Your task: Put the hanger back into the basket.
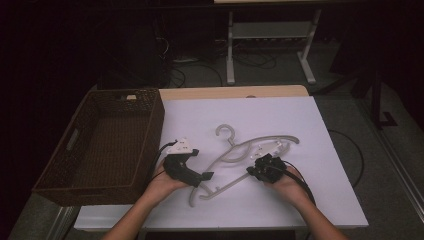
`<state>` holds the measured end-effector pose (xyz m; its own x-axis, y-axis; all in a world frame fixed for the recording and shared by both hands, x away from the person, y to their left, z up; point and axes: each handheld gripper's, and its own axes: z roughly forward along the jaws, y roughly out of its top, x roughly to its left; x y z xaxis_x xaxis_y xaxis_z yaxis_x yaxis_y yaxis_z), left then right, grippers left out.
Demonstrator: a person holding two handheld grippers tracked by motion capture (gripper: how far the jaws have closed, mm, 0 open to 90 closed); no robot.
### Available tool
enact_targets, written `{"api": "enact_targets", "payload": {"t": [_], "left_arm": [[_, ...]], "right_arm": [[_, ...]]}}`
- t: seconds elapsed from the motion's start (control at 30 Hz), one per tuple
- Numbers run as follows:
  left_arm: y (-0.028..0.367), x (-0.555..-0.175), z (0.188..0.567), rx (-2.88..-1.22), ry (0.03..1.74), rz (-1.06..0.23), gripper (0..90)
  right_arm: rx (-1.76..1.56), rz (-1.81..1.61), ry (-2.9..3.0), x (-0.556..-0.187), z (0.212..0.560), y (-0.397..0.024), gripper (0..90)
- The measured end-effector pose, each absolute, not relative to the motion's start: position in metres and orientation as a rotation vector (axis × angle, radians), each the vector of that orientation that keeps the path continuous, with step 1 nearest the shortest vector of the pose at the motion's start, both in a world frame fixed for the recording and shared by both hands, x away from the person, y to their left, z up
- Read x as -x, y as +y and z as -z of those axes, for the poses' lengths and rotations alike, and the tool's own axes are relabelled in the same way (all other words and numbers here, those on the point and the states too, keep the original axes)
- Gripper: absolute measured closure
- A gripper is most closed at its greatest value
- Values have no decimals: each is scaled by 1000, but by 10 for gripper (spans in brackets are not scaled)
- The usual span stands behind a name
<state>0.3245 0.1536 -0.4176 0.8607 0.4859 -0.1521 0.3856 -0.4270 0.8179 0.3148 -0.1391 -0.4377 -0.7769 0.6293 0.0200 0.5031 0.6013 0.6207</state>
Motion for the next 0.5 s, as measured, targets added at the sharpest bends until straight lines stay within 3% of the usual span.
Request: {"api": "enact_targets", "payload": {"t": [0.33,0.5], "left_arm": [[133,-346,430,-2117,638,-125,0],[125,-354,437,-2148,640,-131,91]], "right_arm": [[-945,-923,2630,-315,438,-139,896],[-947,-925,2631,-316,438,-139,896]]}}
